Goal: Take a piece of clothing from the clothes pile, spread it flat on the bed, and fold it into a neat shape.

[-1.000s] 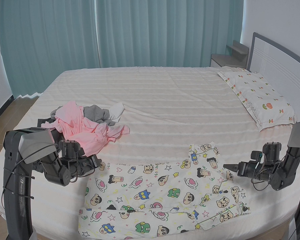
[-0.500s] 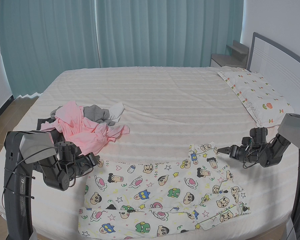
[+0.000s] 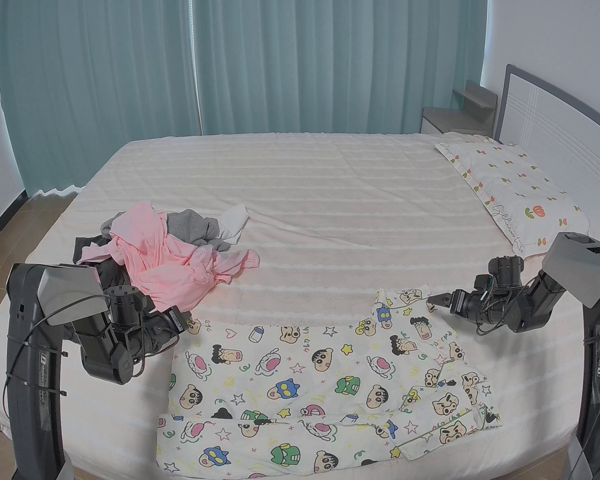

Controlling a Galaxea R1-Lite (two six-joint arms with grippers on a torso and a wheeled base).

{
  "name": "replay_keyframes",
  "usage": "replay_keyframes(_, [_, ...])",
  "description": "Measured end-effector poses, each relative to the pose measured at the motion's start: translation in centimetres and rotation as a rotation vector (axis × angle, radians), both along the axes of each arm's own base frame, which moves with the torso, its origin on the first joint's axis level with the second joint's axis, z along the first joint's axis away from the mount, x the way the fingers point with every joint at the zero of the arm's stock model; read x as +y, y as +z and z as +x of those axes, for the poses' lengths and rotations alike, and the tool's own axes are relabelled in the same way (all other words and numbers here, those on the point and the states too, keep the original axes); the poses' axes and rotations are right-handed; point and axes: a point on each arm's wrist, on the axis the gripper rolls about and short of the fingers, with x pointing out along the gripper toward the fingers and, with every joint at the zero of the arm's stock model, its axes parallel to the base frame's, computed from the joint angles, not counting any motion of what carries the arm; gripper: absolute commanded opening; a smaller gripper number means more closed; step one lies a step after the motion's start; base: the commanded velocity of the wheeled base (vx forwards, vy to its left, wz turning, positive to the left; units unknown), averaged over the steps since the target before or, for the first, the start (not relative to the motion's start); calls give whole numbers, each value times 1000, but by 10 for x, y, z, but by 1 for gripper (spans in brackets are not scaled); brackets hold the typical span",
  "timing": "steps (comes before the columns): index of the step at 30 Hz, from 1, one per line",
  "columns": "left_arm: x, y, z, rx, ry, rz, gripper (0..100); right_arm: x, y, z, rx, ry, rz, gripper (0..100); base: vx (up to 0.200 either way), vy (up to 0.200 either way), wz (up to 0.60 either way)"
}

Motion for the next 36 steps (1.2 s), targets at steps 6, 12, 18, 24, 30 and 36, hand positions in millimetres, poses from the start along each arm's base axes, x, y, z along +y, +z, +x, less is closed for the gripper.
replay_keyframes(6, [0,-1,0,1,-1,0,0,10,-2,6,-14,24,1,100,0,0,0])
replay_keyframes(12, [0,-1,0,2,-1,-2,0,20,-8,9,-10,45,-3,100,0,0,0])
replay_keyframes(18, [0,-1,0,4,-1,-1,0,30,-15,12,-7,65,-5,100,0,0,0])
replay_keyframes(24, [-1,-1,-1,4,-2,-1,0,33,-18,13,0,72,-7,0,0,0,0])
replay_keyframes(30, [-1,-1,0,4,-2,-2,0,33,-19,13,3,71,-5,0,0,0,0])
replay_keyframes(36, [-1,-1,0,3,-4,-1,0,22,-16,14,-19,54,2,0,0,0,0])
